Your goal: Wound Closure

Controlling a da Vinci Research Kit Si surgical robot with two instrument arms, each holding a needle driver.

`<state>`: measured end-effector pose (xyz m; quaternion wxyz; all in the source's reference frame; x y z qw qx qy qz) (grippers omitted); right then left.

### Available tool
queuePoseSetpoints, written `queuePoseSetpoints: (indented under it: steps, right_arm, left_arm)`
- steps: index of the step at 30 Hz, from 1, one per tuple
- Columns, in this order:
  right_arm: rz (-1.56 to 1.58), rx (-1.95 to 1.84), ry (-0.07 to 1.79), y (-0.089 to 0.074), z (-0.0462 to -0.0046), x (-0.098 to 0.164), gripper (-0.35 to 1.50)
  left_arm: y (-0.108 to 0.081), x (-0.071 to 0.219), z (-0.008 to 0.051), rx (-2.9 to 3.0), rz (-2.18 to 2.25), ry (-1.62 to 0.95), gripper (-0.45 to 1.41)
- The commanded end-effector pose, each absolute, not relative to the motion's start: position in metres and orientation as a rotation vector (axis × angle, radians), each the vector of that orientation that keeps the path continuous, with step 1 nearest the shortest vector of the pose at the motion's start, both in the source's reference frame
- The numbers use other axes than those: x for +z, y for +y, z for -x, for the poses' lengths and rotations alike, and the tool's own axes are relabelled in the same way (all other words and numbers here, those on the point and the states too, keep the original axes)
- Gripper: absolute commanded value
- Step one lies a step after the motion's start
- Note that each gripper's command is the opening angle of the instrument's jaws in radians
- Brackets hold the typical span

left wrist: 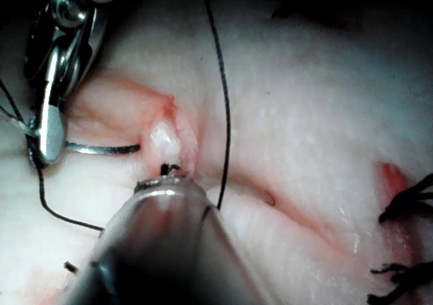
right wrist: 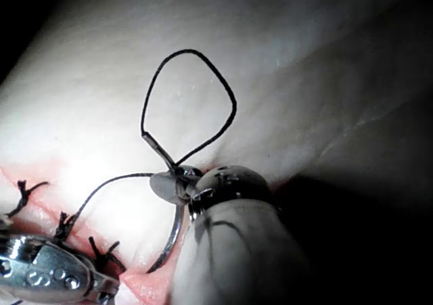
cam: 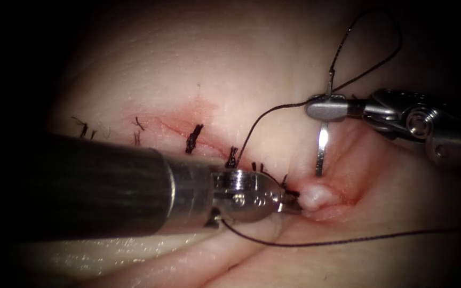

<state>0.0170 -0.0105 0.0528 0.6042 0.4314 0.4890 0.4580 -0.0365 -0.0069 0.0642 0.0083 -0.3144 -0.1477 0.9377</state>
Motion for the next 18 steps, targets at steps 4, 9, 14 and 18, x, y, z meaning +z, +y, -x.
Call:
queuePoseSetpoints:
  steps: [4, 9, 14, 18]
  right_arm:
    - [-1.077, 1.123, 1.101, -0.0121, -0.0176, 0.0517, -0.35]
    - [-1.164, 1.189, 1.056, -0.0136, -0.0174, 0.0510, -0.35]
    - [-1.261, 1.258, 1.000, -0.0151, -0.0180, 0.0510, -0.35]
    - [-1.380, 1.364, 0.916, -0.0151, -0.0181, 0.0510, -0.35]
  left_arm:
    - [-0.0068, 0.0647, 0.0370, 2.931, 0.982, -0.459, -0.03]
    - [-0.0065, 0.0646, 0.0370, 2.929, 0.980, -0.459, -0.03]
    - [-0.0062, 0.0645, 0.0370, 2.930, 0.973, -0.457, -0.01]
    - [-0.0061, 0.0645, 0.0370, 2.928, 0.976, -0.455, -0.01]
